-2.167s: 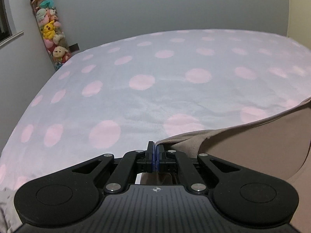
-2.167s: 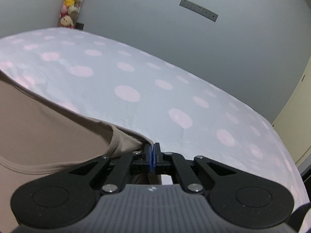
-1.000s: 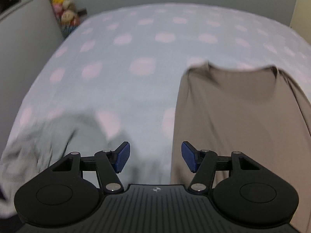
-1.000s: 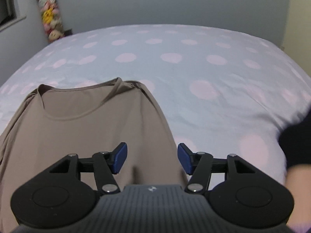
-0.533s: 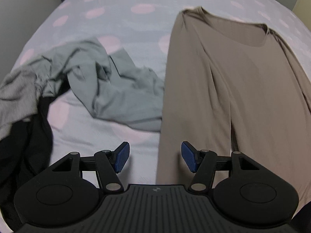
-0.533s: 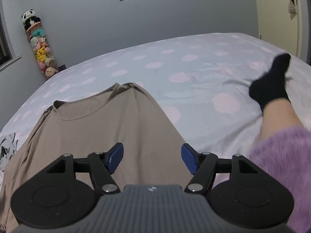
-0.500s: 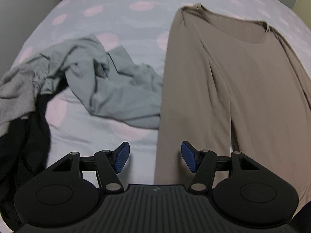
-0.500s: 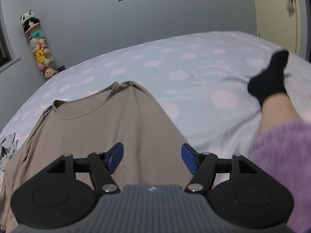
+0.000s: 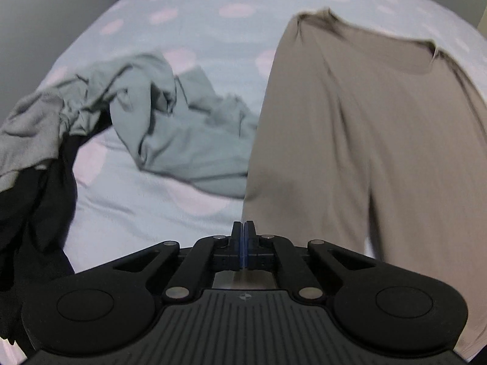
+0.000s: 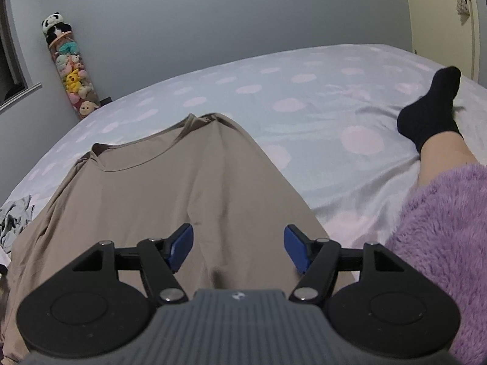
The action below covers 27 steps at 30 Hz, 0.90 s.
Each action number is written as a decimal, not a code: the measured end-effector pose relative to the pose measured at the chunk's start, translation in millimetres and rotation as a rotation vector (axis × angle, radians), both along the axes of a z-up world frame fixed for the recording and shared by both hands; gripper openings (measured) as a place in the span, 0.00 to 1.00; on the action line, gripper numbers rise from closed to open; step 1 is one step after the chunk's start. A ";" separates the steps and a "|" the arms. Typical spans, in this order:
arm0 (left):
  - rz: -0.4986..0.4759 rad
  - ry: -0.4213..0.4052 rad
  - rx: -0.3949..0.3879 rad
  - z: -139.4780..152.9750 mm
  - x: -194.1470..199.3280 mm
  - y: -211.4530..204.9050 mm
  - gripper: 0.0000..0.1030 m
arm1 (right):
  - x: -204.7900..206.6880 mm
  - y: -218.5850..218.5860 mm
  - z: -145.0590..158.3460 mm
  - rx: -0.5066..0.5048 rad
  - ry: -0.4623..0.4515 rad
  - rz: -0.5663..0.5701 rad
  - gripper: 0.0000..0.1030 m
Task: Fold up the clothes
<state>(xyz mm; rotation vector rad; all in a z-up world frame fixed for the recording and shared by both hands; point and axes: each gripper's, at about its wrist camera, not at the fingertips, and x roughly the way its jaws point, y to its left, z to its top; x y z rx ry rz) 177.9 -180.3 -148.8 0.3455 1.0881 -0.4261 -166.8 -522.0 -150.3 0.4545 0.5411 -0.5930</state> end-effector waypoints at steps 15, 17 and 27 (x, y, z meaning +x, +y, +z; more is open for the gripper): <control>0.093 -0.195 0.054 82.3 55.7 23.3 0.00 | 4.1 -4.8 -6.2 0.033 0.020 -0.028 0.67; 0.131 -0.208 0.079 82.1 71.1 34.9 0.00 | 5.2 -5.3 -7.1 0.035 0.027 -0.030 0.67; 0.213 -0.213 0.154 37.4 139.8 51.9 0.00 | 13.9 -4.5 -5.8 0.017 0.067 -0.002 0.67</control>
